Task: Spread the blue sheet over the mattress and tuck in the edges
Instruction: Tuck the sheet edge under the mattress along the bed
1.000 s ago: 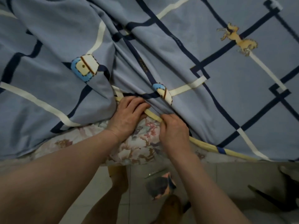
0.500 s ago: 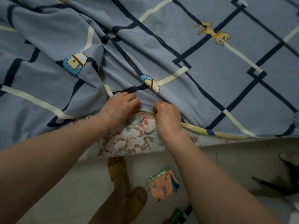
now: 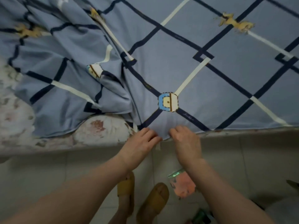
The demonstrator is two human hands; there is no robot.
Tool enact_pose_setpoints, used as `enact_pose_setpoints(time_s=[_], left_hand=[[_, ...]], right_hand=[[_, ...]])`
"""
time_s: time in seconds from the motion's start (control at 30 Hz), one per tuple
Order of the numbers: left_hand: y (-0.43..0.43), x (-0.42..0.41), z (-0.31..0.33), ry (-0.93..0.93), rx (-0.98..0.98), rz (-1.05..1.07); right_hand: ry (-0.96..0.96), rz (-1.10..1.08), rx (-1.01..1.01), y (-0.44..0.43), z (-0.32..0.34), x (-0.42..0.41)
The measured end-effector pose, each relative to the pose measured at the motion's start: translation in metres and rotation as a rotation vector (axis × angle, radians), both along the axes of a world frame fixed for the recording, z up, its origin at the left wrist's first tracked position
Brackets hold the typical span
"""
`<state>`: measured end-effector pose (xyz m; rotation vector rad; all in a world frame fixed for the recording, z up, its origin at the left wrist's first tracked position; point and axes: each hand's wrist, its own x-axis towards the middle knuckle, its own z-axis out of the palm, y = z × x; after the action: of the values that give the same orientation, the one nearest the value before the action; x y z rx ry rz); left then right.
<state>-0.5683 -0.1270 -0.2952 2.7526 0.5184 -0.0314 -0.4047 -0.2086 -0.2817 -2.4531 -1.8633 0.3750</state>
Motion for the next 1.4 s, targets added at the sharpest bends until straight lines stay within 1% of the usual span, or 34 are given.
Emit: enact_pose_setpoints(time_s=[0.1, 0.2, 0.33, 0.37, 0.43, 0.5, 0.57, 0.63, 0.7, 0.73, 0.8, 0.83, 0.9, 0.97, 1.07, 1.13, 1.2, 1.27, 1.33, 1.4], left_hand=[[-0.003, -0.028, 0.009, -0.078, 0.037, 0.005], [0.013, -0.075, 0.016, -0.142, 0.043, 0.081], [0.058, -0.135, 0.018, -0.145, 0.127, 0.158], [0.072, -0.149, 0.017, -0.145, 0.143, 0.155], [0.091, -0.17, 0.013, -0.089, 0.181, 0.122], [0.12, -0.183, 0.009, -0.01, 0.147, 0.076], [0.146, -0.185, 0.008, 0.002, 0.128, 0.021], [0.155, -0.167, 0.012, -0.071, 0.132, -0.068], [0.158, -0.139, 0.012, -0.142, 0.129, -0.177], [0.16, -0.123, 0.013, -0.146, 0.128, -0.2], [0.168, -0.098, 0.015, -0.082, 0.083, -0.13], [0.174, -0.092, 0.015, -0.042, 0.047, -0.063], [0.189, -0.095, 0.017, -0.018, -0.003, 0.032], [0.202, -0.122, 0.02, 0.03, -0.013, 0.028], [0.227, -0.195, 0.028, 0.158, 0.055, -0.021], [0.243, -0.238, 0.036, 0.24, 0.089, -0.01], [0.251, -0.262, 0.039, 0.273, 0.115, 0.0], [0.247, -0.264, 0.038, 0.204, 0.16, 0.013], [0.23, -0.247, 0.038, 0.066, 0.183, 0.068], [0.207, -0.22, 0.042, -0.089, 0.118, 0.052]], right_hand=[[0.074, -0.072, 0.079, -0.008, 0.003, -0.021], [0.186, -0.112, 0.18, -0.007, 0.014, -0.06], [0.239, -0.016, 0.228, 0.029, 0.027, -0.12], [0.235, -0.008, 0.224, 0.042, 0.028, -0.133], [0.216, -0.022, 0.236, 0.061, 0.031, -0.147], [0.16, -0.124, 0.224, 0.085, 0.028, -0.155], [0.084, -0.3, 0.175, 0.109, 0.02, -0.161], [0.045, -0.435, 0.137, 0.123, 0.011, -0.162], [0.048, -0.495, 0.133, 0.133, 0.004, -0.164], [0.07, -0.517, 0.132, 0.137, 0.003, -0.165], [0.099, -0.566, 0.153, 0.142, 0.002, -0.168], [0.093, -0.584, 0.163, 0.142, 0.003, -0.17], [0.047, -0.587, 0.165, 0.14, 0.008, -0.176], [0.03, -0.603, 0.175, 0.131, 0.014, -0.189], [0.063, -0.63, 0.194, 0.115, 0.016, -0.204], [0.065, -0.611, 0.216, 0.11, 0.012, -0.204], [0.059, -0.595, 0.23, 0.112, 0.009, -0.205], [0.038, -0.567, 0.224, 0.116, 0.01, -0.209], [0.029, -0.531, 0.206, 0.123, 0.013, -0.214], [0.027, -0.466, 0.224, 0.132, 0.015, -0.218]])
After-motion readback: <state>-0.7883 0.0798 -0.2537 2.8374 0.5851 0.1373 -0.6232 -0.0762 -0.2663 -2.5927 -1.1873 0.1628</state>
